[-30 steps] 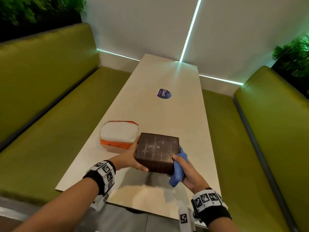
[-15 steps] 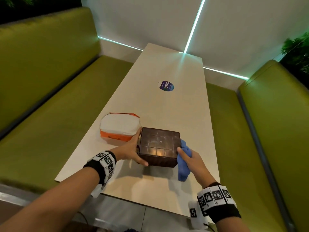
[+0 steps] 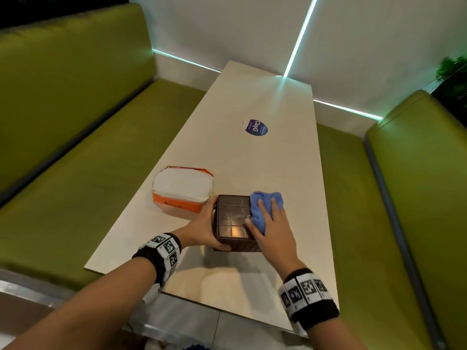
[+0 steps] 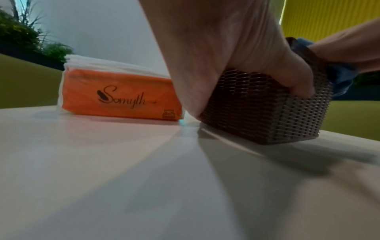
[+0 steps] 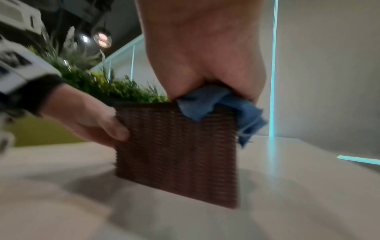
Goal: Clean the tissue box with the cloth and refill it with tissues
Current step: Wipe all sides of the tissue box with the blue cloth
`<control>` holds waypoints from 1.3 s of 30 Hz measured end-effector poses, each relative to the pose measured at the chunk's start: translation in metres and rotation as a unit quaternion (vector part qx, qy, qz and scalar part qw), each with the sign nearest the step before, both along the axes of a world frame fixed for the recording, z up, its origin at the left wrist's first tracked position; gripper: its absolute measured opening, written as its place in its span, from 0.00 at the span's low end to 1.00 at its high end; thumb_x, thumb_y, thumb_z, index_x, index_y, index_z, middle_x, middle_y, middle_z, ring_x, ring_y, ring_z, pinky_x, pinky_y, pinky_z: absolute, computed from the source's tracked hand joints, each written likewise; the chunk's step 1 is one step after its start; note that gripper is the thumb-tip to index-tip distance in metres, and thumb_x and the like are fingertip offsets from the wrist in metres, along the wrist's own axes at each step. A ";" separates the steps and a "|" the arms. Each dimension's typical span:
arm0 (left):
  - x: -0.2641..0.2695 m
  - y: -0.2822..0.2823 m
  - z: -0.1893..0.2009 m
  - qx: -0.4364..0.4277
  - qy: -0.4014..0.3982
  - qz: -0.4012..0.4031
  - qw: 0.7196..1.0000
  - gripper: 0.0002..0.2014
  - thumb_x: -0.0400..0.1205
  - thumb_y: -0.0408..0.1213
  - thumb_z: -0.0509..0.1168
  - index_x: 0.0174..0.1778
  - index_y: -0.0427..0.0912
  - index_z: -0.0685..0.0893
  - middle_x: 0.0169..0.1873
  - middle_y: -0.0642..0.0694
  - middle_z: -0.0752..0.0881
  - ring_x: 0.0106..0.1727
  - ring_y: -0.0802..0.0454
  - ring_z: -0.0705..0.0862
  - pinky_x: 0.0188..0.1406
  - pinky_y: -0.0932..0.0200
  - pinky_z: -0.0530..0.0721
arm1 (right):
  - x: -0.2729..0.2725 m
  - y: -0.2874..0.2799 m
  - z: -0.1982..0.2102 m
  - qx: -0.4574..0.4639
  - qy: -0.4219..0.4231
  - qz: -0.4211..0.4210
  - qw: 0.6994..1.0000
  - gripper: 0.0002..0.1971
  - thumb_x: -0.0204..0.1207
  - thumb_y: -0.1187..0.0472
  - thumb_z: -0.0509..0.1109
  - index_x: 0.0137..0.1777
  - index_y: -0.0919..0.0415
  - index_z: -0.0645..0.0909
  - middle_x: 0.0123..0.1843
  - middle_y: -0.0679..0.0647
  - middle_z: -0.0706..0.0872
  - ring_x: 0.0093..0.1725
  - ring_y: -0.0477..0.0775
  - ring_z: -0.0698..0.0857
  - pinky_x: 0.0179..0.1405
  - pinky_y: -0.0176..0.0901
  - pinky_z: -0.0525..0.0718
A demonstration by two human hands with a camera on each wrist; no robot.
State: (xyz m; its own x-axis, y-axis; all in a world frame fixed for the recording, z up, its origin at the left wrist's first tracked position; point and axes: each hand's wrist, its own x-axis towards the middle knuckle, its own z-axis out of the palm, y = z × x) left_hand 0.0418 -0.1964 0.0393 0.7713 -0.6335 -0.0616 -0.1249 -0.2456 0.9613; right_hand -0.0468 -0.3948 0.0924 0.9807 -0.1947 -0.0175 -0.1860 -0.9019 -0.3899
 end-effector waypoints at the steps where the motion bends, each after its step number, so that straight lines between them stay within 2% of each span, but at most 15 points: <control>1: 0.002 0.001 -0.004 0.007 -0.003 0.006 1.000 0.63 0.53 0.38 0.88 0.76 0.60 0.52 0.73 0.51 0.67 0.75 0.58 0.71 0.74 0.59 0.73 | -0.003 0.009 -0.002 -0.015 -0.016 0.013 1.000 0.37 0.78 0.30 0.50 0.84 0.46 0.56 0.87 0.51 0.54 0.85 0.58 0.54 0.80 0.55 0.66; 4: 0.005 0.005 -0.012 0.049 0.037 0.016 0.998 0.48 0.59 0.44 0.84 0.71 0.42 0.65 0.63 0.49 0.75 0.67 0.70 0.75 0.68 0.61 0.75 | -0.014 0.051 -0.001 -0.011 -0.029 0.102 0.994 0.41 0.75 0.26 0.38 0.83 0.46 0.61 0.86 0.52 0.60 0.84 0.58 0.57 0.81 0.59 0.63; 6: 0.002 0.007 -0.015 0.070 0.046 0.012 0.996 0.16 0.73 0.39 0.73 0.51 0.49 0.74 0.49 0.51 0.77 0.54 0.71 0.79 0.60 0.58 0.76 | -0.010 0.073 0.001 -0.006 0.002 0.152 0.988 0.38 0.75 0.28 0.42 0.83 0.43 0.60 0.86 0.50 0.57 0.85 0.57 0.55 0.83 0.56 0.59; 7: 0.001 0.006 -0.016 0.117 0.016 0.007 0.993 0.12 0.78 0.35 0.69 0.48 0.54 0.72 0.50 0.51 0.78 0.56 0.63 0.78 0.62 0.57 0.77 | 0.001 0.075 0.002 -0.009 -0.001 0.164 0.986 0.35 0.77 0.31 0.46 0.82 0.43 0.62 0.86 0.49 0.57 0.85 0.56 0.56 0.82 0.54 0.58; 10: 0.000 -0.001 -0.008 0.070 -0.009 0.035 0.997 0.42 0.66 0.41 0.80 0.72 0.45 0.63 0.71 0.45 0.71 0.74 0.49 0.72 0.76 0.53 0.72 | 0.033 0.049 0.002 -0.040 -0.007 0.171 0.984 0.26 0.83 0.38 0.52 0.79 0.44 0.69 0.86 0.50 0.59 0.85 0.57 0.56 0.82 0.58 0.60; 13: 0.001 -0.004 -0.008 0.035 -0.006 0.050 0.998 0.63 0.52 0.37 0.88 0.76 0.53 0.53 0.73 0.49 0.68 0.75 0.57 0.71 0.74 0.59 0.72 | 0.035 -0.004 -0.002 -0.024 -0.066 0.080 0.994 0.24 0.83 0.43 0.55 0.75 0.52 0.75 0.83 0.56 0.66 0.81 0.61 0.66 0.75 0.60 0.70; 15: 0.003 -0.002 -0.013 0.019 0.002 0.046 0.999 0.63 0.53 0.30 0.88 0.76 0.54 0.52 0.72 0.52 0.67 0.73 0.66 0.70 0.72 0.66 0.71 | 0.011 -0.020 0.000 0.058 -0.068 -0.014 0.996 0.26 0.84 0.45 0.59 0.80 0.52 0.66 0.85 0.55 0.61 0.81 0.58 0.66 0.77 0.56 0.70; 17: 0.001 -0.001 -0.011 0.041 0.001 0.038 0.998 0.64 0.53 0.36 0.88 0.77 0.56 0.51 0.74 0.49 0.66 0.76 0.58 0.69 0.77 0.56 0.70 | -0.019 -0.005 -0.004 0.068 -0.036 -0.044 0.996 0.32 0.83 0.42 0.58 0.84 0.53 0.57 0.86 0.53 0.56 0.84 0.57 0.59 0.81 0.53 0.65; 20: 0.001 -0.001 -0.010 0.071 0.008 0.040 0.997 0.61 0.58 0.47 0.85 0.80 0.45 0.52 0.77 0.39 0.65 0.78 0.45 0.69 0.79 0.48 0.68 | -0.039 0.054 -0.009 0.042 -0.040 0.051 0.997 0.38 0.78 0.30 0.46 0.84 0.49 0.58 0.86 0.50 0.57 0.86 0.54 0.53 0.84 0.51 0.56; 23: -0.006 -0.001 -0.010 0.095 0.034 0.021 0.995 0.42 0.78 0.32 0.72 0.82 0.30 0.53 0.80 0.34 0.63 0.81 0.43 0.65 0.79 0.57 0.63 | -0.008 0.075 -0.005 0.031 -0.010 0.107 0.994 0.37 0.77 0.31 0.47 0.83 0.47 0.61 0.86 0.48 0.57 0.86 0.53 0.51 0.84 0.46 0.49; 25: -0.008 -0.003 -0.003 0.075 0.023 -0.014 0.997 0.52 0.71 0.30 0.78 0.81 0.33 0.48 0.80 0.40 0.63 0.79 0.52 0.67 0.78 0.67 0.64 | 0.021 0.061 -0.002 -0.027 0.011 0.112 0.993 0.31 0.82 0.37 0.53 0.82 0.48 0.62 0.86 0.50 0.57 0.86 0.55 0.51 0.83 0.47 0.50; 29: -0.007 -0.002 -0.004 0.049 -0.023 0.014 0.998 0.66 0.52 0.39 0.87 0.79 0.50 0.49 0.74 0.43 0.64 0.75 0.48 0.73 0.75 0.43 0.75 | 0.035 0.004 0.003 -0.040 -0.030 0.053 0.997 0.29 0.82 0.41 0.49 0.76 0.56 0.73 0.79 0.58 0.70 0.78 0.65 0.67 0.78 0.53 0.64; 33: -0.009 -0.002 -0.009 0.032 -0.031 0.017 0.999 0.66 0.51 0.40 0.88 0.78 0.56 0.50 0.74 0.45 0.64 0.76 0.49 0.71 0.75 0.41 0.74 | -0.006 0.010 -0.003 -0.043 -0.050 -0.052 0.996 0.29 0.83 0.48 0.62 0.79 0.62 0.68 0.83 0.61 0.65 0.82 0.66 0.64 0.79 0.60 0.68; 36: -0.007 -0.004 -0.014 0.020 -0.018 0.003 1.000 0.64 0.54 0.50 0.84 0.79 0.50 0.48 0.74 0.39 0.65 0.77 0.45 0.70 0.77 0.57 0.72 | -0.026 0.067 -0.007 0.010 -0.064 0.033 0.997 0.34 0.79 0.37 0.54 0.81 0.54 0.65 0.85 0.54 0.59 0.85 0.60 0.57 0.83 0.57 0.60; 39: -0.008 -0.003 -0.007 -0.015 -0.017 -0.019 1.000 0.59 0.54 0.63 0.79 0.79 0.59 0.55 0.68 0.41 0.75 0.74 0.63 0.73 0.69 0.76 0.70 | -0.009 0.077 -0.001 0.020 -0.017 0.113 0.993 0.44 0.72 0.26 0.39 0.83 0.49 0.61 0.87 0.50 0.53 0.86 0.54 0.49 0.84 0.47 0.45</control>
State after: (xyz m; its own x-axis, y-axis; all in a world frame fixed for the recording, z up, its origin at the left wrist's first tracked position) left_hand 0.0343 -0.1998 0.0327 0.7482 -0.6632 -0.0167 -0.1660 -0.2115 0.9632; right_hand -0.0561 -0.3183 0.0916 0.9994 0.0311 0.0124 0.0335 -0.9028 -0.4287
